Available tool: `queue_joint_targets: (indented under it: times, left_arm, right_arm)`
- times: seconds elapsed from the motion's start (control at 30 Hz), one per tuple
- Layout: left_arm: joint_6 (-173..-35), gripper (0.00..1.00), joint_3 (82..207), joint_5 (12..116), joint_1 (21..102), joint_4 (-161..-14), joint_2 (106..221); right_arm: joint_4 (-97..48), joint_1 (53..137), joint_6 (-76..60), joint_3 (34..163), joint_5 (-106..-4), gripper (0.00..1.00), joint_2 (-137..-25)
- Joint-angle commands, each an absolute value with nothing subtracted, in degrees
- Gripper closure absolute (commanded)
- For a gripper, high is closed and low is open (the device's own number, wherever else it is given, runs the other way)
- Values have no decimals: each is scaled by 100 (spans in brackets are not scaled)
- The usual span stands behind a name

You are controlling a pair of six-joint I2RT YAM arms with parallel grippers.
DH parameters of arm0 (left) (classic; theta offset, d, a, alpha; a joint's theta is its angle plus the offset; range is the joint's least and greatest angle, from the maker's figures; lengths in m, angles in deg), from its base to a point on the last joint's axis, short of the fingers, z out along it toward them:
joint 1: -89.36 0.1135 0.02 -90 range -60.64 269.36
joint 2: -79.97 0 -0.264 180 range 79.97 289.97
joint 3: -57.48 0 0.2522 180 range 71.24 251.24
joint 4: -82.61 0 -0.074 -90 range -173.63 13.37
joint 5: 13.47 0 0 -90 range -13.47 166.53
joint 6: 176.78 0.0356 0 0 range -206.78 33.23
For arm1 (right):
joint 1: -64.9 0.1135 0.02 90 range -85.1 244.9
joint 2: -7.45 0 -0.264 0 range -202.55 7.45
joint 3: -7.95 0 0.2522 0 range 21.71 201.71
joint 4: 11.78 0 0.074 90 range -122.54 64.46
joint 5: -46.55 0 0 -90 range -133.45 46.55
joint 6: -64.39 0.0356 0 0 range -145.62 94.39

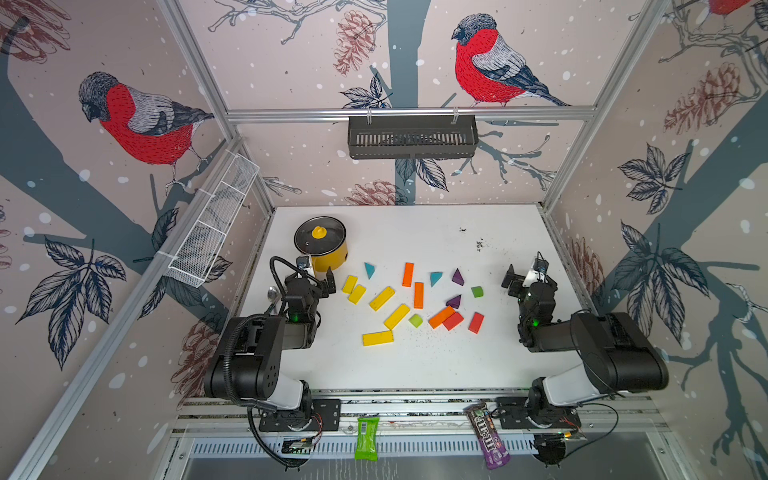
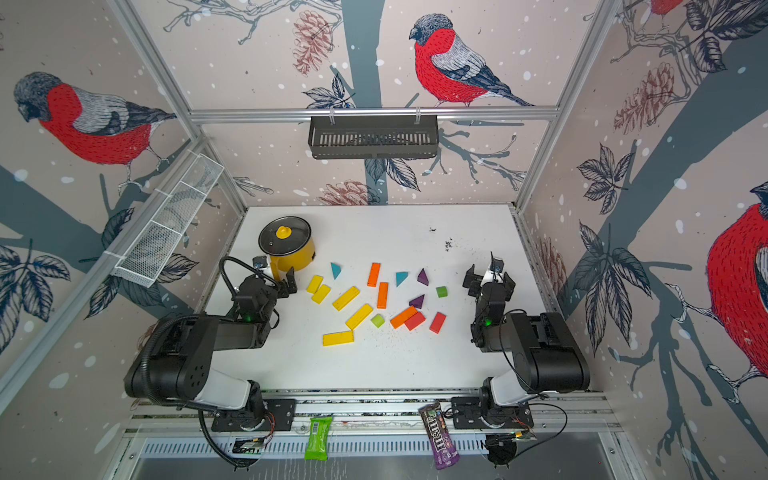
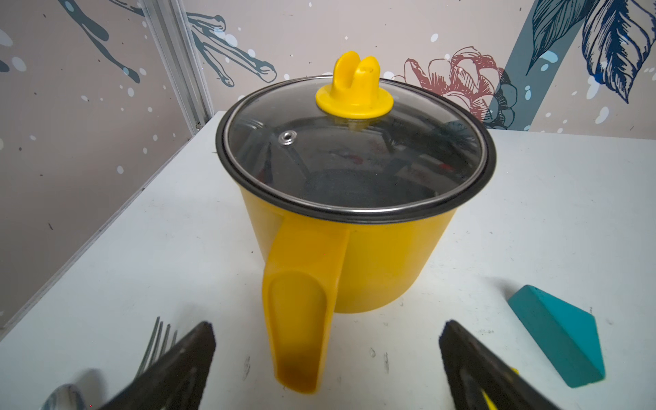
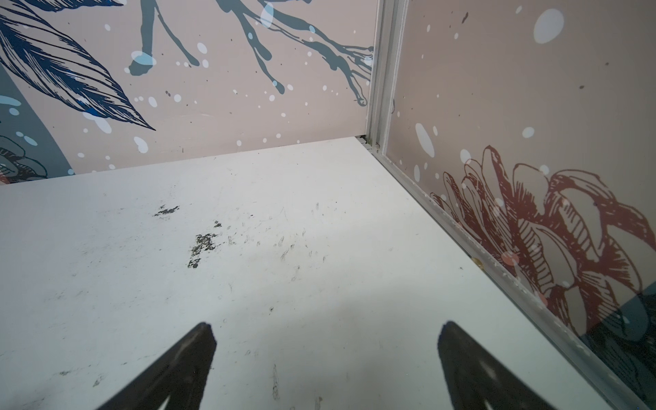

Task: Assemble a carrot with building blocks
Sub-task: Pick up the building block from the center of the board.

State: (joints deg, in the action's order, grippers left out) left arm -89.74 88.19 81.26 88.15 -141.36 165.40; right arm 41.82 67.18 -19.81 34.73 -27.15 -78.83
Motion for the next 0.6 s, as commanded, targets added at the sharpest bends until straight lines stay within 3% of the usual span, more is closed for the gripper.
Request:
queue_joint_targets:
  times: [0.0,0.33,0.4,0.47,0.57]
  left_arm:
    - [-8915,1,8857,8128,8841,-14446,16548]
    - [-8588,1,8805,7986,8808,-14698,16367]
    - [-8634,1,9215,8023,8813,-13703,16015]
    - [-8927,1,9690,8164,8801,-12503,15659]
    - [-9195,1,9802,8115,8781,-12104,15120]
  right_arm:
    - [4374,6695,-2007,3490,-2855,1,-7869]
    - [4406,6745,-2035,3481,-2744,1,-7867]
    - [4449,6822,-2074,3480,-2581,1,-7828]
    - [4030,6917,-2128,3670,-2316,1,-7670]
    - [2099,7213,-2271,4731,-1910,0,-7469]
